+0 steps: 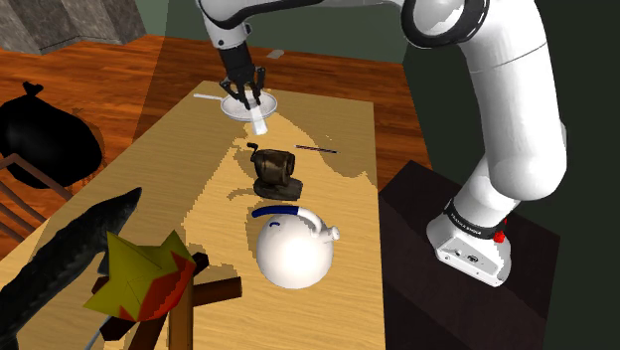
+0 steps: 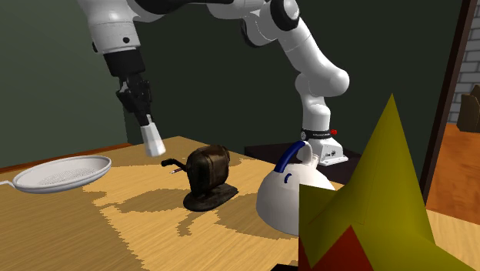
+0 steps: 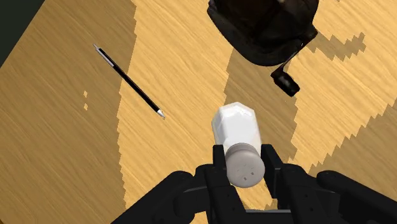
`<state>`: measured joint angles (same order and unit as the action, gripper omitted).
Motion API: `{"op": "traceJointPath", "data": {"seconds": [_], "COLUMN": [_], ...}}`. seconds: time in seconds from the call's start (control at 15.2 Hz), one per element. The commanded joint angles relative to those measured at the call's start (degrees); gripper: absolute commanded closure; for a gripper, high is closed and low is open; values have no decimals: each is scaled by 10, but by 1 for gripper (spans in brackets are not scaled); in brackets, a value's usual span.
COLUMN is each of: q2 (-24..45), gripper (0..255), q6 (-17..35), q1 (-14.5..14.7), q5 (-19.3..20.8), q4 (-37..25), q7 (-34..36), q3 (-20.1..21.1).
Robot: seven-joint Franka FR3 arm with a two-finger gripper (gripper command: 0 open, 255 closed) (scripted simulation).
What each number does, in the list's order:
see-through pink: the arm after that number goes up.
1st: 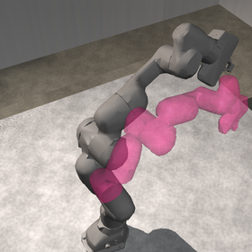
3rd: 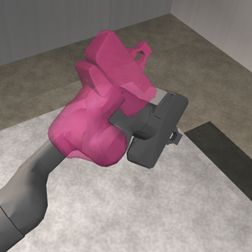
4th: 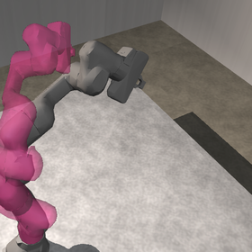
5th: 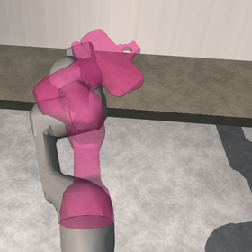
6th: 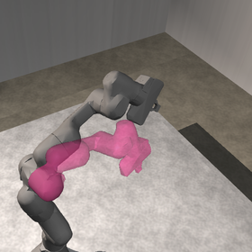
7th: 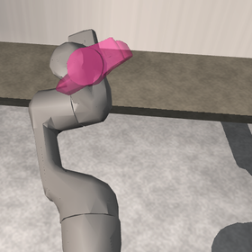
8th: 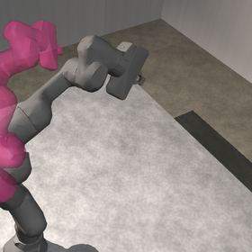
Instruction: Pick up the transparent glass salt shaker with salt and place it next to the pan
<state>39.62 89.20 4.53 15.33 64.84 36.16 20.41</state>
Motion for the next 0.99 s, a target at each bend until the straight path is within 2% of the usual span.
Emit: {"op": "traceJointPath", "data": {"seconds": [0.0, 0.26, 0.4, 0.92], "q2": [20, 63, 96, 96], "gripper": [255, 255, 255, 255], "q6": [-7, -23, -40, 21], "q1": [-10, -29, -36, -46], "q5": [5, 15, 21, 22], "q4": [-29, -93, -147, -84], "q7": [-22, -66, -93, -83], "q3": [-7, -22, -31, -31]}}
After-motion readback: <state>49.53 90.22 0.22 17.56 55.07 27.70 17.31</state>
